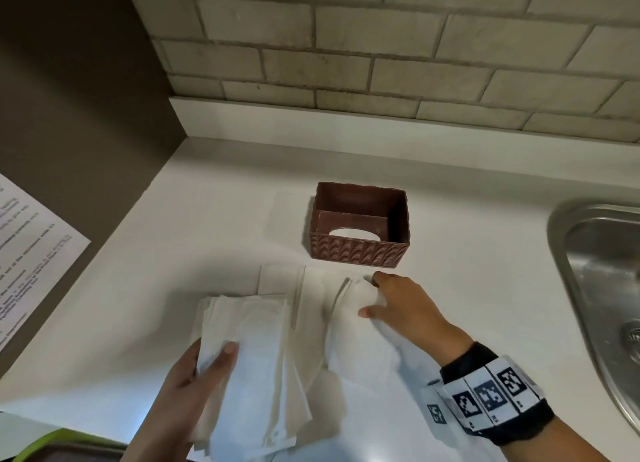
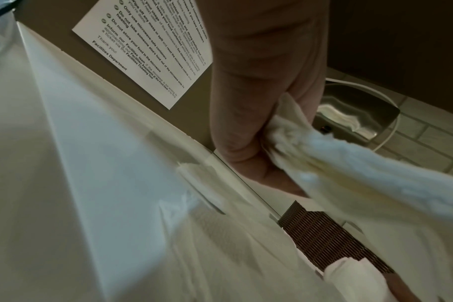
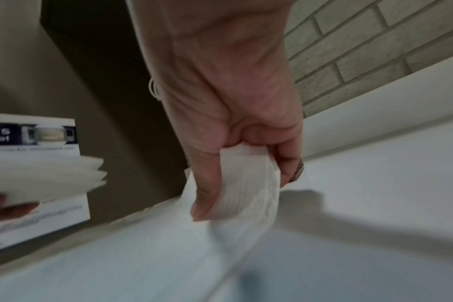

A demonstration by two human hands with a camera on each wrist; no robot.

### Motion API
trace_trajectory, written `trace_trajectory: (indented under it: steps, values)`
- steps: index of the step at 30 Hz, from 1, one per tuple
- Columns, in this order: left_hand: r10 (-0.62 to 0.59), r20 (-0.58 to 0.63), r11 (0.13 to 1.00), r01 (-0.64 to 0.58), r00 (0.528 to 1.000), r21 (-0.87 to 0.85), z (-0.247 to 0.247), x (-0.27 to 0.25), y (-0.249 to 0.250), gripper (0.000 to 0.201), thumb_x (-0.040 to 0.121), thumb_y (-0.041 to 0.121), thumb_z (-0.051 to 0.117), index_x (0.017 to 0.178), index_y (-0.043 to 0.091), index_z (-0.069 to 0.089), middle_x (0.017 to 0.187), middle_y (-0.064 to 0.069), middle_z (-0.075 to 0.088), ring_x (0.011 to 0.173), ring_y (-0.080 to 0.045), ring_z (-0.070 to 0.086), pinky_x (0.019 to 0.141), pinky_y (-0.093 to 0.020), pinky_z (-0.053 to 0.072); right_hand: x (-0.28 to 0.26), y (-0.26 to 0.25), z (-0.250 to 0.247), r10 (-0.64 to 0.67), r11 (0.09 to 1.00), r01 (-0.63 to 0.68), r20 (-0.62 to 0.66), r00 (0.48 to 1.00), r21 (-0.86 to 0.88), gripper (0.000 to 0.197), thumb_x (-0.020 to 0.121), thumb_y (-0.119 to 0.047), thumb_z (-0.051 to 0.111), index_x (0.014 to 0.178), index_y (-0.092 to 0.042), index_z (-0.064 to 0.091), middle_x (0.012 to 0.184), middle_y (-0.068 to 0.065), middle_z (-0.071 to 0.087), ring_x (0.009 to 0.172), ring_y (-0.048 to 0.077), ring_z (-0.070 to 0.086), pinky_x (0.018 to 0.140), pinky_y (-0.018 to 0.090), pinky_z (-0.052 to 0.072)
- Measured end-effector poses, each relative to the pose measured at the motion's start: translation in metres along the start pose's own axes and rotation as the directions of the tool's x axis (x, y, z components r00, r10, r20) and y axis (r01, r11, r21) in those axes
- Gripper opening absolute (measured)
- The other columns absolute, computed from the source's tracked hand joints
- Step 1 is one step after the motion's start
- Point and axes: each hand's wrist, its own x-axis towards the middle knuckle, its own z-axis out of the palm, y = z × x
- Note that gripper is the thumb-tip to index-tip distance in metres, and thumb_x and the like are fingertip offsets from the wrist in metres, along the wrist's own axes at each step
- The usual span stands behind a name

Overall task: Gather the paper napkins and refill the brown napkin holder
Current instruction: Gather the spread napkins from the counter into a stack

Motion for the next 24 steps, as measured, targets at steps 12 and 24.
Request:
trace_trajectory:
  steps: [12,24]
  values:
    - [-0.016,-0.087,0.999,0.012,0.996,-0.046,-0.019,0.0,-0.004,0.015,0.095,0.016,0.059,0.103,0.013,0.07,0.091,0.0,0.081,0.089,-0.017,0.075,0.077,-0.035,0.054,0.016,-0.036,-0.042,-0.237,0.957,0.205,0.146,0.961,0.206,0.025,0.091,-0.025,0.061,0.115,-0.014,0.062,0.115,-0.01,0.059,0.108,0.01,0.054,0.085,0.021,0.04]
    - [-0.08,-0.166,0.988,0.056,0.983,-0.146,-0.041,-0.004,-0.017,0.018,0.095,0.023,0.061,0.104,0.012,0.072,0.096,-0.013,0.079,0.095,-0.036,0.073,0.09,-0.053,0.052,0.046,-0.054,0.011,-0.127,0.984,0.138,0.095,0.987,-0.116,0.081,0.074,-0.045,0.075,0.14,-0.017,0.036,0.134,0.012,0.056,0.123,0.03,0.053,0.1,0.04,0.044]
